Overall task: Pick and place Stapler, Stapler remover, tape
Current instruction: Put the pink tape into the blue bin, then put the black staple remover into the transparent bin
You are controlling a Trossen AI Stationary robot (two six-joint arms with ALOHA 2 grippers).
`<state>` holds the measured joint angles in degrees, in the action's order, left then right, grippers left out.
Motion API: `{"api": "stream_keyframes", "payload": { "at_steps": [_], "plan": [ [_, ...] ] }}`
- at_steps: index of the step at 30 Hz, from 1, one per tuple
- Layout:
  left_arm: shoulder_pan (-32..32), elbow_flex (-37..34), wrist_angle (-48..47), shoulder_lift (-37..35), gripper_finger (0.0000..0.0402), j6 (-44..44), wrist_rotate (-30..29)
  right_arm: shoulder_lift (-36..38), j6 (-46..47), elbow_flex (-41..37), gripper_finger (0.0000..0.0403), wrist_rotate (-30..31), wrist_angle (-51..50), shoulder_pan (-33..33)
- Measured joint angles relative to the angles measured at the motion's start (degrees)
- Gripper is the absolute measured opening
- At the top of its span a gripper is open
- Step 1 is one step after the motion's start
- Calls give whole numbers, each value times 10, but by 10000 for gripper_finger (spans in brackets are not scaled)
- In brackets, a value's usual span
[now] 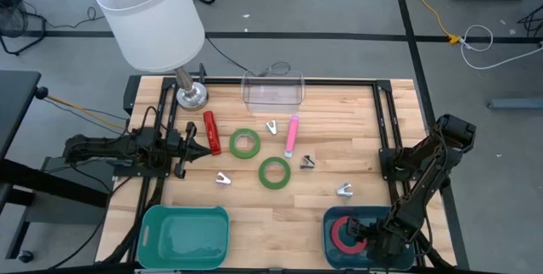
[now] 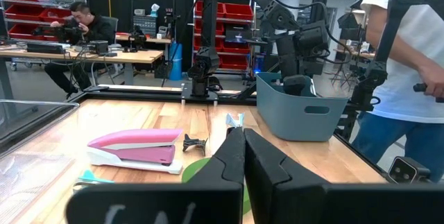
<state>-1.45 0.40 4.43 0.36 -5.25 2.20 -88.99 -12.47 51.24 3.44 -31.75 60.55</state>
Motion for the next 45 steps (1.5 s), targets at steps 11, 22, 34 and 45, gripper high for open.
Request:
{"api": "stream_keyframes", "payload": {
  "at_steps": [11,22,34,45],
  "plan": [
    [0,0,0,0,3,0,0,83,0,17,251,6,-14,-2],
    [0,0,0,0,3,0,0,177,29,31,252,7,-1,-60],
    [0,0,0,0,3,0,0,188,98,32,252,120,1,-164],
    [0,0,0,0,3,0,0,188,217,32,252,187,0,-268]
  ]
}}
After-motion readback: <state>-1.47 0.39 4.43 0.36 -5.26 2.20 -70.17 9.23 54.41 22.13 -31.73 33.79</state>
